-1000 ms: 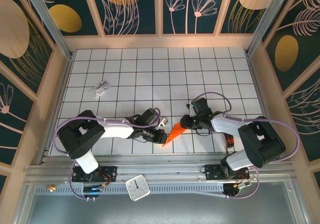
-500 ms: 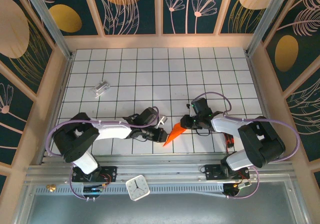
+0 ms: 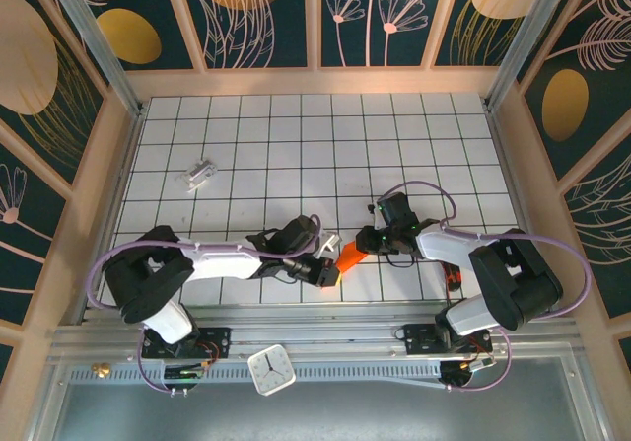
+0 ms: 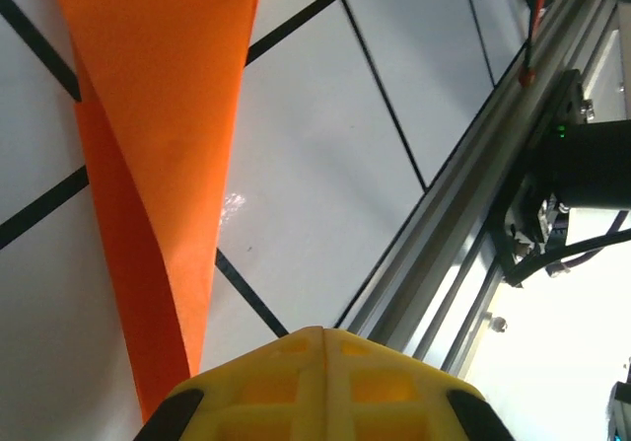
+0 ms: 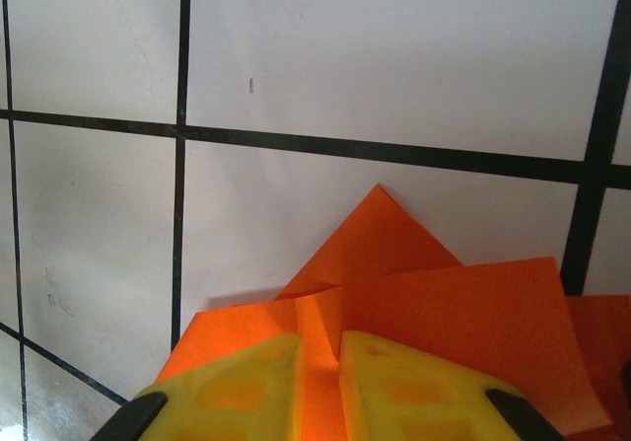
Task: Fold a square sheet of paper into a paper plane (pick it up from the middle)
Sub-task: Perform the fifth fold on the wing at the bottom-center of the table.
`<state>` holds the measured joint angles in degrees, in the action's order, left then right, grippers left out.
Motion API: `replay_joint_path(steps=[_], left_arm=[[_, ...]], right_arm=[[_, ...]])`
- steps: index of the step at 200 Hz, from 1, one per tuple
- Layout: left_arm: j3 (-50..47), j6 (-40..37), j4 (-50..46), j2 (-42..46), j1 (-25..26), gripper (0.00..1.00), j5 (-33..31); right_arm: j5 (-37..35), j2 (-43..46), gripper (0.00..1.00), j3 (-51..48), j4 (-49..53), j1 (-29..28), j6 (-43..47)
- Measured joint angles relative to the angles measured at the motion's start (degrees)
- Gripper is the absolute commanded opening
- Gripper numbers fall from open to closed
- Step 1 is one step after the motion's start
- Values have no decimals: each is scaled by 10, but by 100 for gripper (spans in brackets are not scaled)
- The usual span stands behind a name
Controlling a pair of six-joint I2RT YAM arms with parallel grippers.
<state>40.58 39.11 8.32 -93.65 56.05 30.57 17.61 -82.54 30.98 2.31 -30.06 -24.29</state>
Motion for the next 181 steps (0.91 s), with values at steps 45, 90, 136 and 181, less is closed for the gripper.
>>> replay_joint_path(steps=[45, 90, 136, 181], left_arm=[[17, 1, 0, -34, 0, 0, 5], [25, 1, 0, -40, -3, 0, 5], [26, 2, 0, -57, -11, 0, 5], [26, 4, 0, -57, -22, 0, 6]], right_arm=[[0, 0, 20, 0, 0, 0, 0], [0, 0, 20, 0, 0, 0, 0], [0, 0, 20, 0, 0, 0, 0], [0, 0, 20, 0, 0, 0, 0]])
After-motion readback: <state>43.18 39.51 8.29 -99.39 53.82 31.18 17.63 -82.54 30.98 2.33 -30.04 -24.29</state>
